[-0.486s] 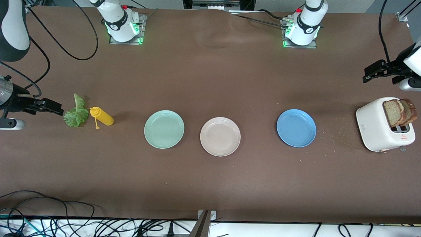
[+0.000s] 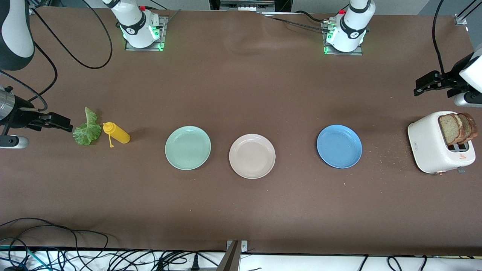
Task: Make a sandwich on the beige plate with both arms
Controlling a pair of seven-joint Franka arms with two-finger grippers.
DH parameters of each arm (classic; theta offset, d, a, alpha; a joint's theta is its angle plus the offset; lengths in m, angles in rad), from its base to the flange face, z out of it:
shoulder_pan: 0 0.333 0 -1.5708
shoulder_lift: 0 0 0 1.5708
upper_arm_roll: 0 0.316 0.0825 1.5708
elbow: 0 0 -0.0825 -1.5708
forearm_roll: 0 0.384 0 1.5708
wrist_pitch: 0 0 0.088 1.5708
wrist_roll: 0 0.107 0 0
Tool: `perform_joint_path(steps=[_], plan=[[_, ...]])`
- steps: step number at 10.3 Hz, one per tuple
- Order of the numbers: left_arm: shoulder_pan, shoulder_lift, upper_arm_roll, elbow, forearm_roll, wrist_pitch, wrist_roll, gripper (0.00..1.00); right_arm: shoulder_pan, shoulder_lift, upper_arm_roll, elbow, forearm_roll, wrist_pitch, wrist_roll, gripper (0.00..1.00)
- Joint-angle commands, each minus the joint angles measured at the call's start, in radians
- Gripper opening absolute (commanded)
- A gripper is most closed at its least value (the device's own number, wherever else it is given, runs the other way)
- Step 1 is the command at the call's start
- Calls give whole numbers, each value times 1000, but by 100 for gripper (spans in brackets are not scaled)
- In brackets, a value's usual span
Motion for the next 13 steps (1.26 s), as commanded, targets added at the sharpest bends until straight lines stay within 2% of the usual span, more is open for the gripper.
perform_joint_path(steps=[1, 13], plan=[[-4, 15, 3, 35, -20, -27, 26, 100, -11, 13, 10, 28, 1, -19, 2, 100], [13, 29, 4, 35, -20, -28, 33, 100, -9, 11, 12, 27, 1, -22, 2, 100]])
